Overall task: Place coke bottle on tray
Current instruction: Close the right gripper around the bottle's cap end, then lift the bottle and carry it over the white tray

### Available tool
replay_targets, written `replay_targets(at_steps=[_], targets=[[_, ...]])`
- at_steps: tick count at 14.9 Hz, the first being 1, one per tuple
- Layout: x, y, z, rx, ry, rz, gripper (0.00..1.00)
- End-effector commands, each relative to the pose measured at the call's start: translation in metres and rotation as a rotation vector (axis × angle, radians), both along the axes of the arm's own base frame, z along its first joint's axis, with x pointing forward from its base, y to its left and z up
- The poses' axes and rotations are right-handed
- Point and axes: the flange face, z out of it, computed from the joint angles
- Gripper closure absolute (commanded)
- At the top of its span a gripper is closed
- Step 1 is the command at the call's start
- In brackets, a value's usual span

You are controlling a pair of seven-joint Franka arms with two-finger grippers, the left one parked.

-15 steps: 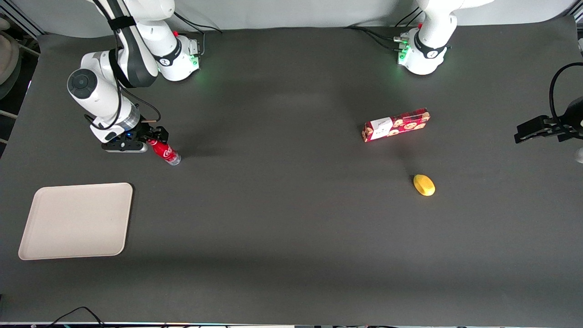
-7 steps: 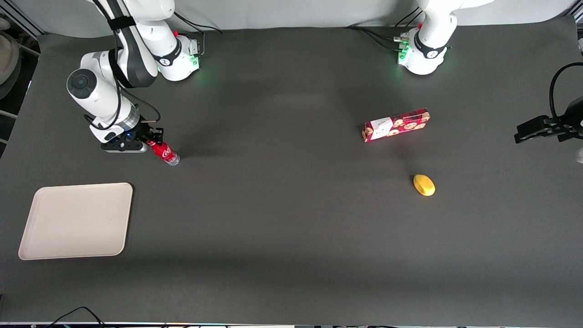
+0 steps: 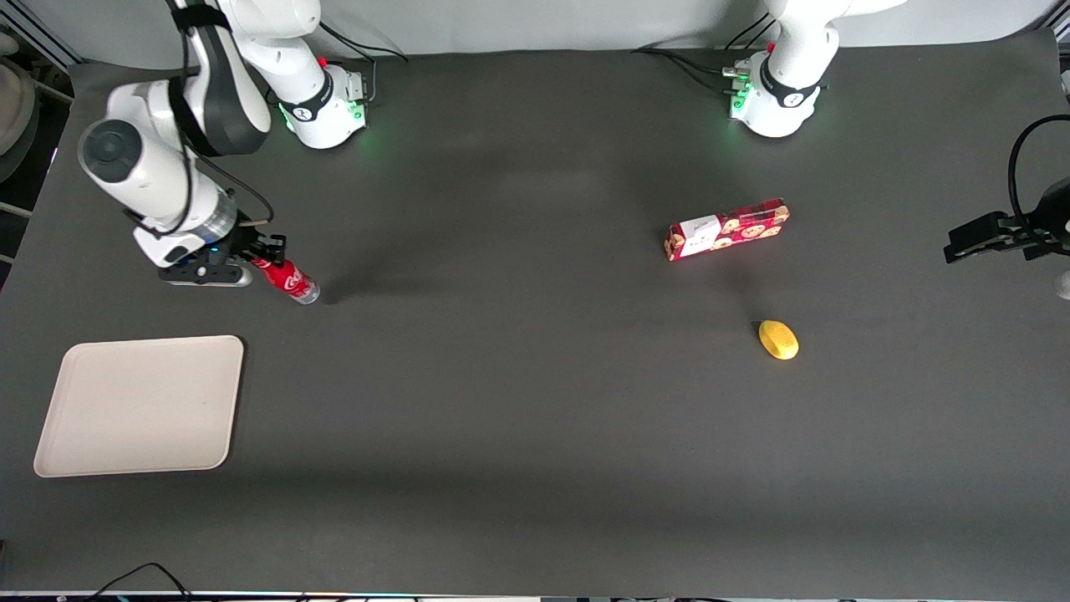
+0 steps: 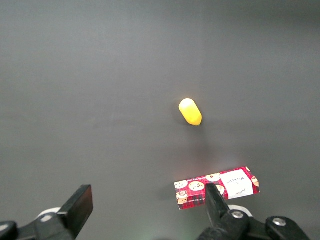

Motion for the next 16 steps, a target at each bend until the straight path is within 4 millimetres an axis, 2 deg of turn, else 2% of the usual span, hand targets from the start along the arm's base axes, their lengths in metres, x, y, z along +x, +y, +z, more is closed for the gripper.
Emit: replay_targets(at_steps=[1,2,5,8,9,11,12,14,16], targets=[[0.038,-0.008,0.091,0.003,-0.029,-0.051,1.0],[0.049,-0.012,0.116,0.008,-0.047,-0.057,1.0],[0.078,-0.043,0.184,0.011,-0.051,-0.099,1.0],[0.102,-0.076,0.232,-0.052,-0.036,-0.069,1.0],[0.108,-0.093,0.243,-0.049,-0.046,-0.07,1.0],[0.119,-0.134,0.251,-0.049,-0.064,-0.08,1.0],[0.122,-0.161,0.247,-0.058,-0.056,-0.081,1.0],[0.129,-0.215,0.231,-0.087,-0.038,-0.028,1.0],[0.138,-0.285,0.211,-0.106,-0.055,-0.01,1.0]])
